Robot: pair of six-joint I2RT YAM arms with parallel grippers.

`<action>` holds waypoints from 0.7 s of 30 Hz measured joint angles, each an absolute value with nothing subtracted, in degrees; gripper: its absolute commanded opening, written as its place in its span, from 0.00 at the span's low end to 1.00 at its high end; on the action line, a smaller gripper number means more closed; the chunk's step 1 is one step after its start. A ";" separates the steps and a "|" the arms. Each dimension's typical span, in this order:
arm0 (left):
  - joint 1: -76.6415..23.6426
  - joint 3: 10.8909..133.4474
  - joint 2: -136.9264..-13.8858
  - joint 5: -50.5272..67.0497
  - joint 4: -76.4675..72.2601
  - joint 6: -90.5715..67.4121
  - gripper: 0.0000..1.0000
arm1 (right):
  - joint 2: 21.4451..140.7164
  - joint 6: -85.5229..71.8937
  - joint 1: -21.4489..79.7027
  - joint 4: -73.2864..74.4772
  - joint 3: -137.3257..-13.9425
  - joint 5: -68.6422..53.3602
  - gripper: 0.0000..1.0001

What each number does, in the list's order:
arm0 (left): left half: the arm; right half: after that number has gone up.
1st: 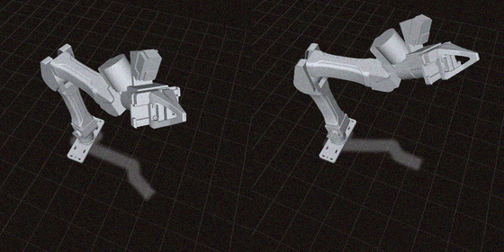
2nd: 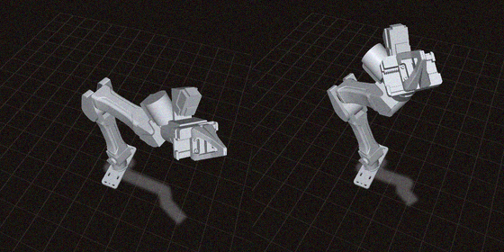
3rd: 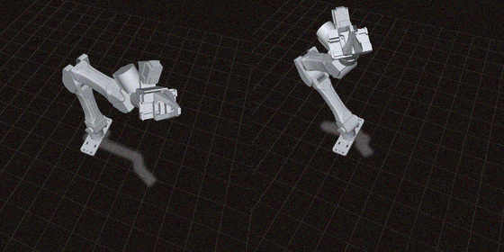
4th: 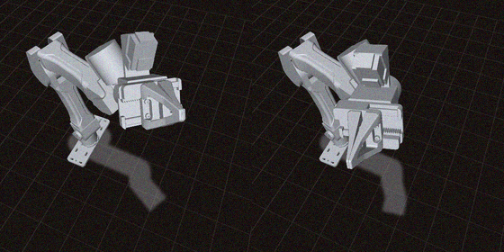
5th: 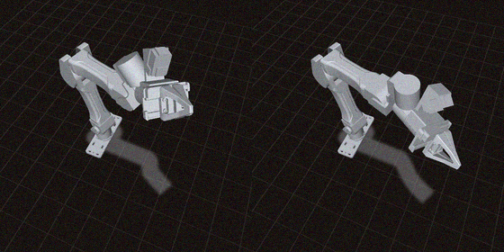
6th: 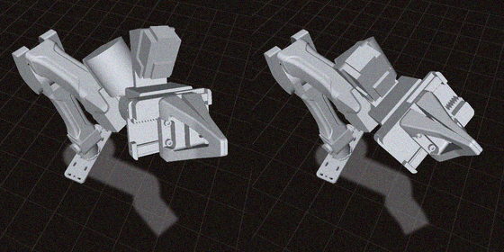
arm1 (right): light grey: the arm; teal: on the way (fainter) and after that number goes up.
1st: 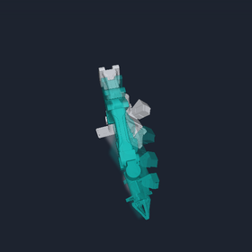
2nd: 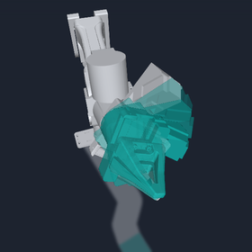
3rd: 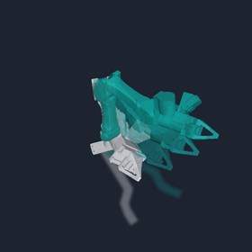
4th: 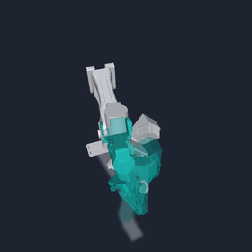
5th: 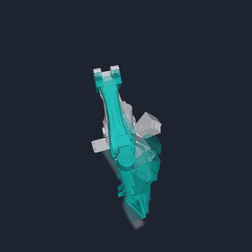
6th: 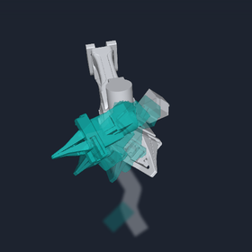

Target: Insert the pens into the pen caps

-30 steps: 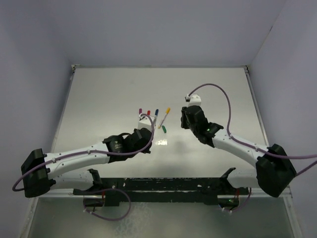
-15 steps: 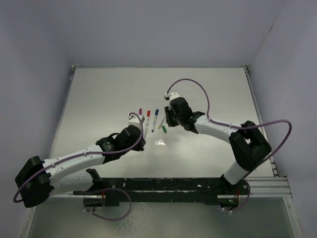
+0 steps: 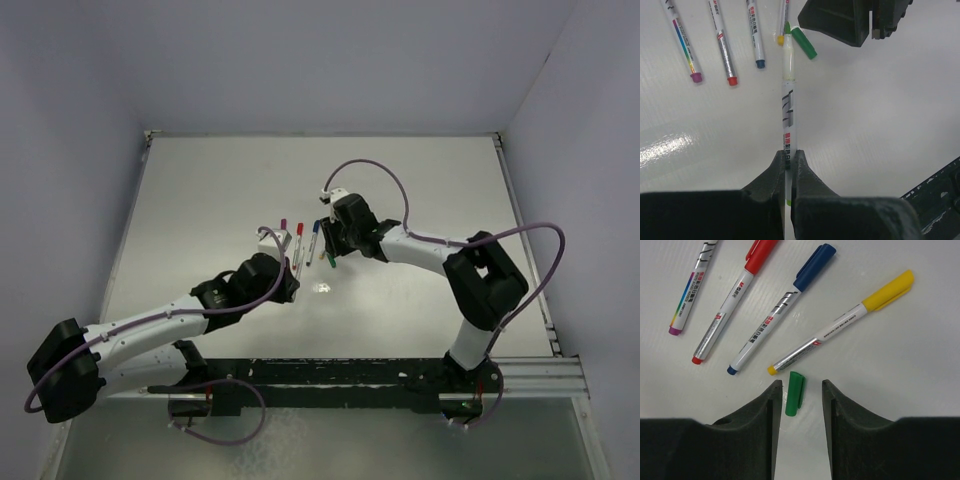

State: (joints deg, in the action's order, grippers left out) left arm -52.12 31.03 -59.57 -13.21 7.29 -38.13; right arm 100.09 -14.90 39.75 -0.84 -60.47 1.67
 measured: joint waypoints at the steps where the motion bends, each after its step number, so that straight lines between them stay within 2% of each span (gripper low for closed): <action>1: -52.10 31.03 -59.57 -13.19 7.18 -38.13 0.00 | 100.51 -14.79 39.86 -0.69 -60.58 1.63 0.40; 21: -50.85 31.00 -59.55 -11.27 5.43 -38.17 0.00 | 105.14 -14.46 42.06 0.91 -61.17 2.50 0.37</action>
State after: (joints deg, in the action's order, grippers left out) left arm -50.85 31.00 -59.55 -11.27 5.43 -38.17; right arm 105.14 -14.46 42.06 0.91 -61.17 2.50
